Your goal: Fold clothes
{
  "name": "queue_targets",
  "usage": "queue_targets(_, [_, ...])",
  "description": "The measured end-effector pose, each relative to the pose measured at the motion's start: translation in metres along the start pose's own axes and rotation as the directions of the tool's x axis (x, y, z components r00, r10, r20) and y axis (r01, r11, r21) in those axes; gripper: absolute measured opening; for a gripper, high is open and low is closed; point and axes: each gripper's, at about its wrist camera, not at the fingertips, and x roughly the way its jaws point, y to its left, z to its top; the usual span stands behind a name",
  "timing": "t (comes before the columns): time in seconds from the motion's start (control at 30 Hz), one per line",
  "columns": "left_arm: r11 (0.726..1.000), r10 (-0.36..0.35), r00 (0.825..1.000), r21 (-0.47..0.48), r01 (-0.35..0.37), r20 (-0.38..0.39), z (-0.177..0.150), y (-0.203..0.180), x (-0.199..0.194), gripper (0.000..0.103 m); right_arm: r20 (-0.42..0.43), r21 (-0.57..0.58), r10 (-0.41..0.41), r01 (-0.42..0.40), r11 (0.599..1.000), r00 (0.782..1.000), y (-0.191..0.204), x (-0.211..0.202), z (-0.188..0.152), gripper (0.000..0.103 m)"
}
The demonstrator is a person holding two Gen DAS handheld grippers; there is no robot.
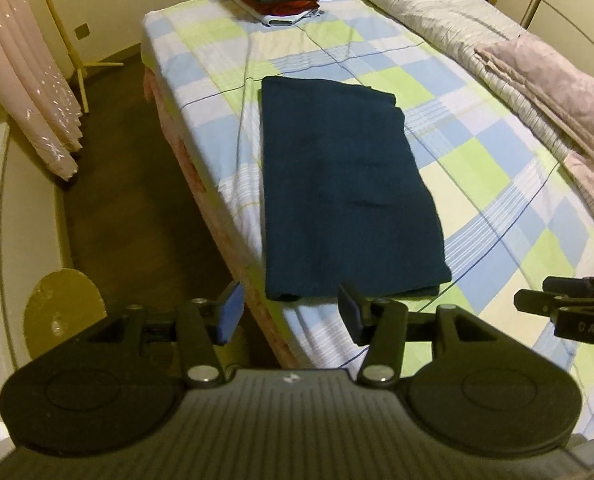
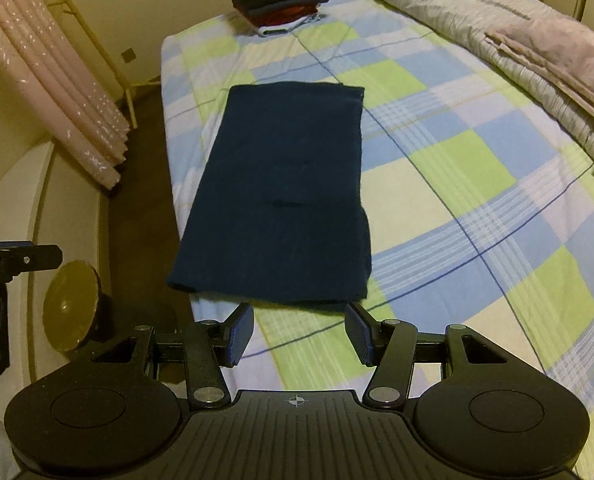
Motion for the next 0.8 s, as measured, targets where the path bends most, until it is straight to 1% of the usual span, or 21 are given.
queue_targets(0.23, [0.999, 0.028, 1.000, 0.017, -0.028, -0.003, -0.008, -0.005, -0.004, 0.050, -0.008, -0.014, 0.011, -0.011, 1.000, 1.000, -0.001, 0.000, -0.003, 0.054])
queue_targets(0.53, [0.999, 0.031, 0.999, 0.020, -0.030, -0.022, -0.016, -0.007, -0.003, 0.051, -0.033, -0.009, 0.016, -0.017, 1.000, 0.999, -0.004, 0.003, -0.009, 0.054])
queue_targets(0.8, [0.999, 0.027, 0.999, 0.019, -0.026, -0.024, -0.016, -0.006, -0.003, 0.051, -0.033, -0.024, 0.018, -0.019, 1.000, 0.999, -0.004, 0.002, -0.008, 0.054])
